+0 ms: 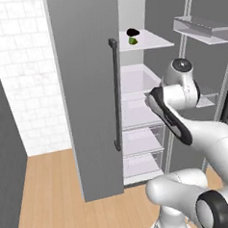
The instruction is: Grab a lemon wedge from the fridge and one ice cube from the ice bowl, and put them in the glass of lemonade.
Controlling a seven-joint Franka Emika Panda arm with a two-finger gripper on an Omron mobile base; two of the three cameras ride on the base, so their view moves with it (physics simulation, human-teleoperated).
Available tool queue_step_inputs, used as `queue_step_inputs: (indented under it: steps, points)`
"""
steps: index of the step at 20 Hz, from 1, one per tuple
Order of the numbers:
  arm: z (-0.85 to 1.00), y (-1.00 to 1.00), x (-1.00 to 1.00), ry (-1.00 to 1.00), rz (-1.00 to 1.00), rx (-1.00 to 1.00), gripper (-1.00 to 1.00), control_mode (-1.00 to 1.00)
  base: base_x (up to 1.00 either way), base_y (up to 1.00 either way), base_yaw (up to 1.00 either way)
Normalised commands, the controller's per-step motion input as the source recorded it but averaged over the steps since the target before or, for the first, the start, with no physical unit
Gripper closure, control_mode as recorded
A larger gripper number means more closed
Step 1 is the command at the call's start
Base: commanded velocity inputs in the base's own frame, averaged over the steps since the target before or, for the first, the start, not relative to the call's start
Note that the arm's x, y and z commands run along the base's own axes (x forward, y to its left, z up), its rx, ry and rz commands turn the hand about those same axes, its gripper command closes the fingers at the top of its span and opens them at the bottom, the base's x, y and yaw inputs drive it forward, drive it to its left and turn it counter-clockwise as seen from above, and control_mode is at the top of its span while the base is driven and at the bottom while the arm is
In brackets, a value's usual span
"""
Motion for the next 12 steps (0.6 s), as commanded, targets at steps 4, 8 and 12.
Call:
queue_step_inputs:
  steps: [4,8,12]
  points:
    - [0.71,0.0,-1.0,0.0,0.14,0.0,-1.0,-1.0,0.0,0.0,0.0]
    - [0.61,0.0,-1.0,0.04,-0.03,0.0,-1.0,-1.0,0.0,0.0,0.0]
    - [0.35,0.01,-0.99,0.2,-0.16,0.0,-1.0,-1.0,0.0,0.0,0.0]
